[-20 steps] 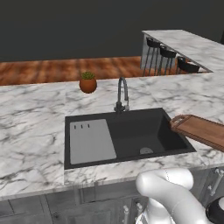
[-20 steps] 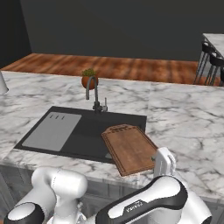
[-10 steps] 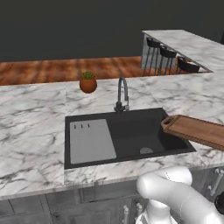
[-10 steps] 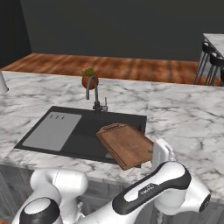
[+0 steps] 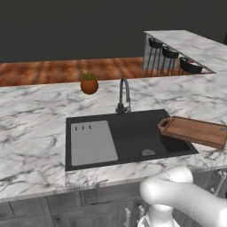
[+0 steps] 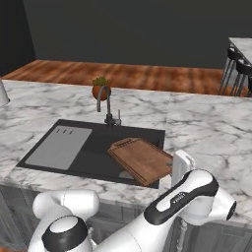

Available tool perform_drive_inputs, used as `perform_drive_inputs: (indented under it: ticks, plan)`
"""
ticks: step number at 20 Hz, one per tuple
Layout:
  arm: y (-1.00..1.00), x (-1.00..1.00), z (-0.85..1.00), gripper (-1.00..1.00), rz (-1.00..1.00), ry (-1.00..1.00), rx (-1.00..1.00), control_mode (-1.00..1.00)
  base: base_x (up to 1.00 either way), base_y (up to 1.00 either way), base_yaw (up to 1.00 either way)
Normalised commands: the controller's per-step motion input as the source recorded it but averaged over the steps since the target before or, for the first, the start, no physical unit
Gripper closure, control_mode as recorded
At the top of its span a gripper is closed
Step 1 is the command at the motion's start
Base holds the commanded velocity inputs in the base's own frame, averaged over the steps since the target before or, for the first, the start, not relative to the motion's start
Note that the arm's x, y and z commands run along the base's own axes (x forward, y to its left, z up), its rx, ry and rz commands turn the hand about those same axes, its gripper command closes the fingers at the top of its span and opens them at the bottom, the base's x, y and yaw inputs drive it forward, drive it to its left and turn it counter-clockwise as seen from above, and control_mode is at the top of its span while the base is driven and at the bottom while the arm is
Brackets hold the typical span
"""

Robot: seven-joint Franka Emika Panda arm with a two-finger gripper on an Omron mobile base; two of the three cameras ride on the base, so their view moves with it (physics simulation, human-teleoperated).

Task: Move the cutting board and knife to the sink. Then move spray from the cabinet to the counter.

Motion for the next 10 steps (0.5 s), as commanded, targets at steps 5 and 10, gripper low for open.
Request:
perform_drive_inputs:
  ticks: [5,10]
  plan:
    - [0.0,0.35,-0.17,1.0,0.0,0.0,-0.11,-1.0,0.0,0.0,0.0]
    - [0.02,0.35,-0.16,1.0,0.0,0.0,-0.11,-1.0,0.0,0.0,0.0]
